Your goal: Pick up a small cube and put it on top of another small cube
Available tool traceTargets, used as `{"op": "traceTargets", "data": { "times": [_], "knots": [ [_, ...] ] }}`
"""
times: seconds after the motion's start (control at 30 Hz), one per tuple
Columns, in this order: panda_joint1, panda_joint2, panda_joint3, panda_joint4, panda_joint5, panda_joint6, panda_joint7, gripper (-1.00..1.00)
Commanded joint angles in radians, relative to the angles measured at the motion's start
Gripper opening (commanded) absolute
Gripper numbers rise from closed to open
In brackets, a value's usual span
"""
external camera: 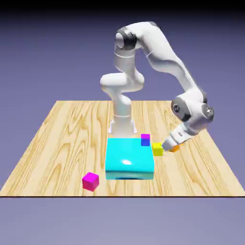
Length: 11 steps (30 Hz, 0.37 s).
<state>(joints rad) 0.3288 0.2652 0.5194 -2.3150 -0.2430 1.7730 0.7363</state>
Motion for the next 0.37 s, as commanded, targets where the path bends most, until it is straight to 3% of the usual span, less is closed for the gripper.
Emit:
{"op": "traceTargets", "data": {
  "times": [0.0, 0.07, 0.2, 0.23, 0.33],
  "knots": [
    [0.027, -0.008, 0.014, -0.035, -0.018, -0.038, 0.003, -1.00],
    [0.006, 0.008, -0.002, -0.044, -0.032, -0.054, 0.035, -1.00],
    [-0.002, 0.074, -0.041, -0.155, -0.099, 0.107, 0.082, -1.00],
    [-0.002, 0.074, -0.041, -0.155, -0.099, 0.107, 0.082, 1.00],
    [0.003, 0.038, -0.020, -0.095, -0.063, 0.020, 0.057, 1.00]
  ]
}}
